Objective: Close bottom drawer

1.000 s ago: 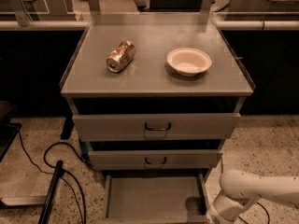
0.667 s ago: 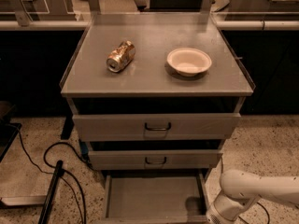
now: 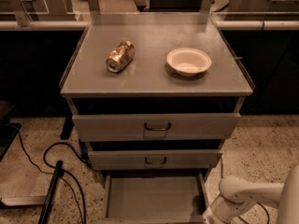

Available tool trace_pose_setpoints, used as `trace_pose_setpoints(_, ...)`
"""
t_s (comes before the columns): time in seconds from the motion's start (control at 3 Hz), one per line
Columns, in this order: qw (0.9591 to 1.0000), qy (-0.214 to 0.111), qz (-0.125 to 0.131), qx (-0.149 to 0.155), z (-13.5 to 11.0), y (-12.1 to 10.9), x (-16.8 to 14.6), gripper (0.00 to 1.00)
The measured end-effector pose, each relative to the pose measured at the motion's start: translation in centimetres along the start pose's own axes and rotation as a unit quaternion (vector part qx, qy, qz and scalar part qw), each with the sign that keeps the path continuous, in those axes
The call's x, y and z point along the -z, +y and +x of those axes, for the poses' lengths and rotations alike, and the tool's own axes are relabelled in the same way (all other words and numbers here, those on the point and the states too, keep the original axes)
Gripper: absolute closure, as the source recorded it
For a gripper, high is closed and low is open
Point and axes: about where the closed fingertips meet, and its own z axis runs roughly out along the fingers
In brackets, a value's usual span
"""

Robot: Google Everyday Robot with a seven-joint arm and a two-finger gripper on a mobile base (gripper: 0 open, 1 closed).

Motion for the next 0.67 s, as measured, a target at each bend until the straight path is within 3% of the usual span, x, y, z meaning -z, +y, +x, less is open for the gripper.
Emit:
trace_pose_setpoints(0.33,0.9994,-0.009,-0.022,-0.026,-1.7,-2.6,-2.7,1.0)
trace_pose_setpoints(0.67,0.9985,-0.019,-0.02,-0.047,-3.1,-4.2,-3.9,1.0)
